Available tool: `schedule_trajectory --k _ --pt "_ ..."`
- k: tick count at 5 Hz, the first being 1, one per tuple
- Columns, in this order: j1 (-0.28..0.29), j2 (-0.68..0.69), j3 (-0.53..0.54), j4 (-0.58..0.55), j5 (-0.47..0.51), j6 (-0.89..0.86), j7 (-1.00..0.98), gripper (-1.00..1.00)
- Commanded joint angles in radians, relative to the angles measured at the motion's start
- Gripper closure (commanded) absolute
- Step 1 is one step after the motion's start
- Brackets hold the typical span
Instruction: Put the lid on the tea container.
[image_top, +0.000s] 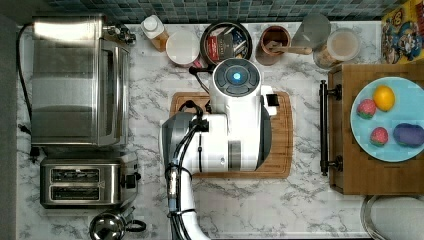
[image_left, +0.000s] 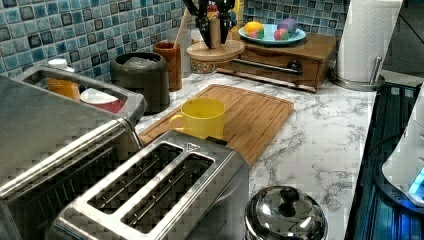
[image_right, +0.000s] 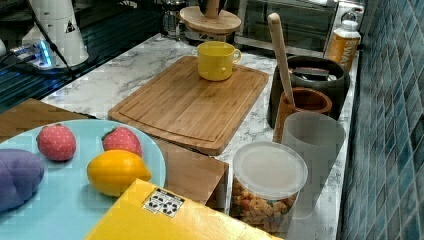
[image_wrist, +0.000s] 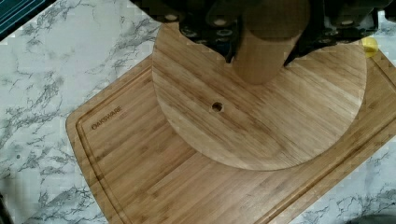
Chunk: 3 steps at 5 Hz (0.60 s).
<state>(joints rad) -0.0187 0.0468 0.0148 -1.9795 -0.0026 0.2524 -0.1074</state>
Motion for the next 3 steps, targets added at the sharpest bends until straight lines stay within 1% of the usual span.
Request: schedule_trajectory --k 1,2,3 --pt "-0.018 -0.041 -0.001 -0.044 0.057 0.083 0.004 1.0" --pt "-0.018 -0.12 -0.008 -0.116 0.098 0.265 -0.022 1.0" --pt "-0.016 -0.148 -0.008 -0.12 0.138 0.387 -0.059 1.0"
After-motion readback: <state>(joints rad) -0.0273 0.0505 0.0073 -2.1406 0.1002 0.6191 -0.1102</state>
